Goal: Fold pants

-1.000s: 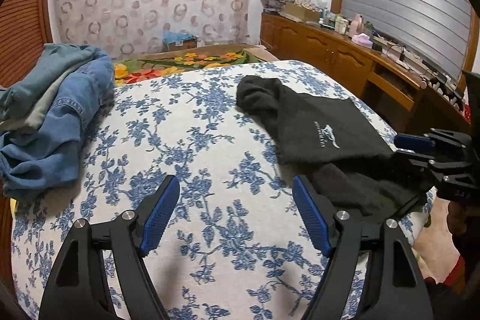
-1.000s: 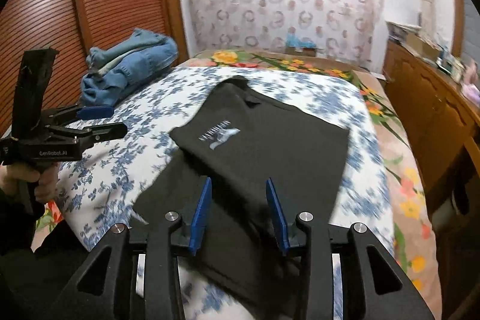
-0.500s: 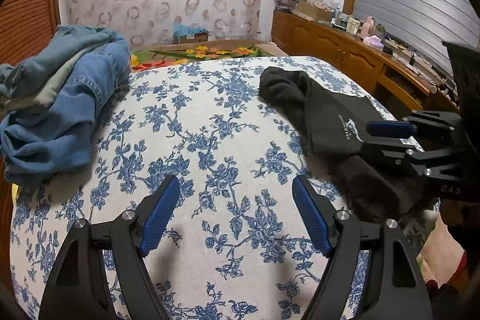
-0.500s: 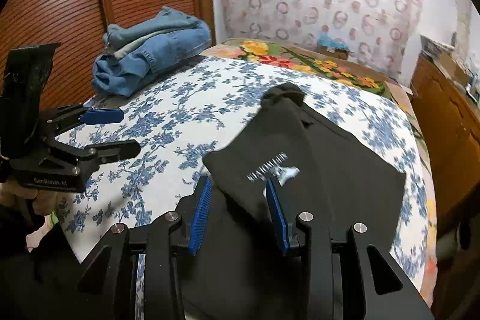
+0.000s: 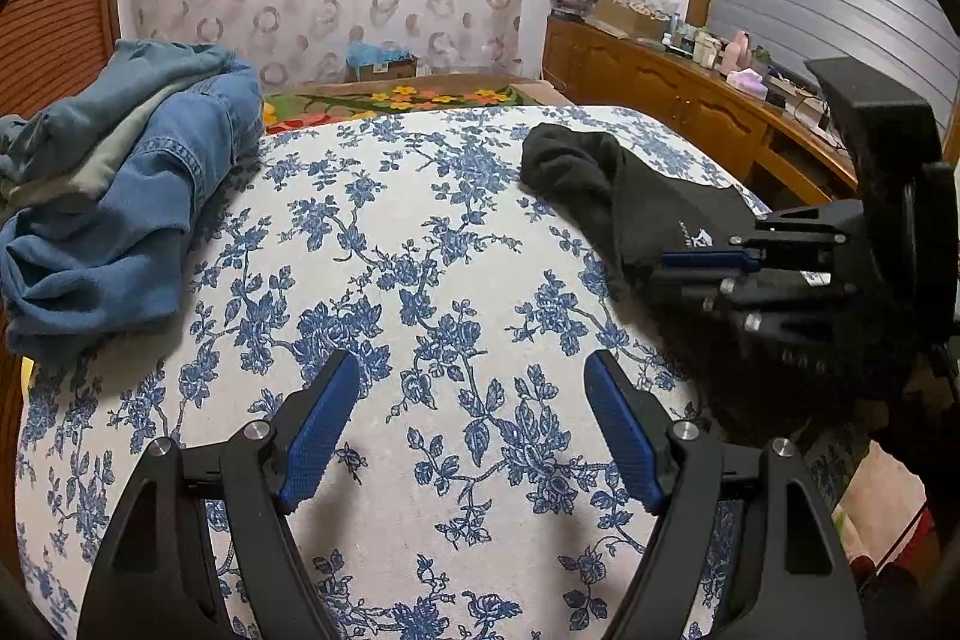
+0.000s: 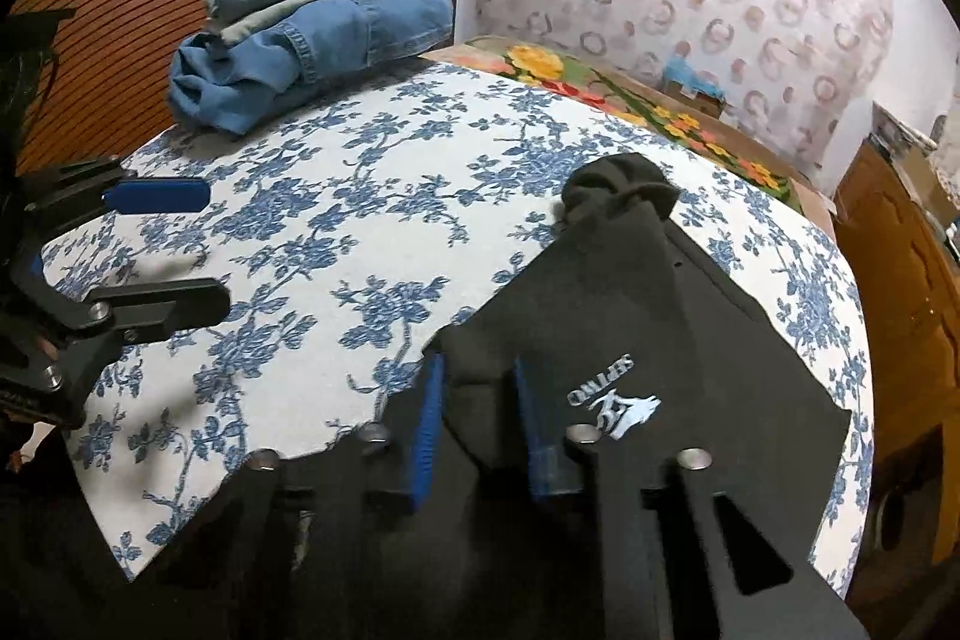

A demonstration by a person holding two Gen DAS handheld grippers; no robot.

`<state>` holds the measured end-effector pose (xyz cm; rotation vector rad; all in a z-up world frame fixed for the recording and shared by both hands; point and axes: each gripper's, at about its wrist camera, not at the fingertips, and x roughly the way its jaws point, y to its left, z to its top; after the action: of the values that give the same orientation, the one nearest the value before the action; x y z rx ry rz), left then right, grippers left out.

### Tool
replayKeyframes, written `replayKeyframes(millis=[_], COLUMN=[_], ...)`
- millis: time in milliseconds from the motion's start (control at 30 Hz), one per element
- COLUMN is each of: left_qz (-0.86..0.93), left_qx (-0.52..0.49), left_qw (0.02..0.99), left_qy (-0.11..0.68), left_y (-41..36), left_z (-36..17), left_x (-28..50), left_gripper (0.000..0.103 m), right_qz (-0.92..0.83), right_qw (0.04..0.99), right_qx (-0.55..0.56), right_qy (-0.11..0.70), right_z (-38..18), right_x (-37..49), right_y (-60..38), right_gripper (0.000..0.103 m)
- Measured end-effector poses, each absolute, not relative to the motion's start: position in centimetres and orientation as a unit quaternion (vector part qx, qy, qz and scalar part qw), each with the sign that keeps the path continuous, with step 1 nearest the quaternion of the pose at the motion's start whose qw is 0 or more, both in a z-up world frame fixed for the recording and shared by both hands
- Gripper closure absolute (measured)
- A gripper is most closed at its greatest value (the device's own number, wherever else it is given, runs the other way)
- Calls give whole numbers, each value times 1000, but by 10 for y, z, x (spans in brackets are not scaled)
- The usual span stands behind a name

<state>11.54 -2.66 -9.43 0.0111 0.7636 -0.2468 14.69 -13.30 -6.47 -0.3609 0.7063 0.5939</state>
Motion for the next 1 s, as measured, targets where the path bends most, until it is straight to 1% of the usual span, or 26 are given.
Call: replayKeyframes(millis=[33,100,333,533,800,1000], left_qz=[-120,-121,-128,-137,-138,-141], left_qx=[5,5,7,13,13,17], left_qw=[920,921,920,919,919,918], left_qy=[372,371,370,369,370,371], left_y=[-27,-28,-33,-41,-44,-47], left_z=[-94,-94,-92,-89,-89,-90], left_x=[116,115,113,111,111,110], left_gripper=[25,25,25,25,25,25], right_qz=[284,286,265,223,153,113], right_qw=[883,889,914,929,937,935], right_qx=[-167,-153,-105,-86,-78,-84], right_qy=[334,323,290,284,303,326], right_z=[-63,-56,-34,-24,-27,-35], right_x=[147,146,142,147,171,190], right_y=[-135,-139,-176,-216,-257,-264], right_gripper=[96,97,97,97,97,97])
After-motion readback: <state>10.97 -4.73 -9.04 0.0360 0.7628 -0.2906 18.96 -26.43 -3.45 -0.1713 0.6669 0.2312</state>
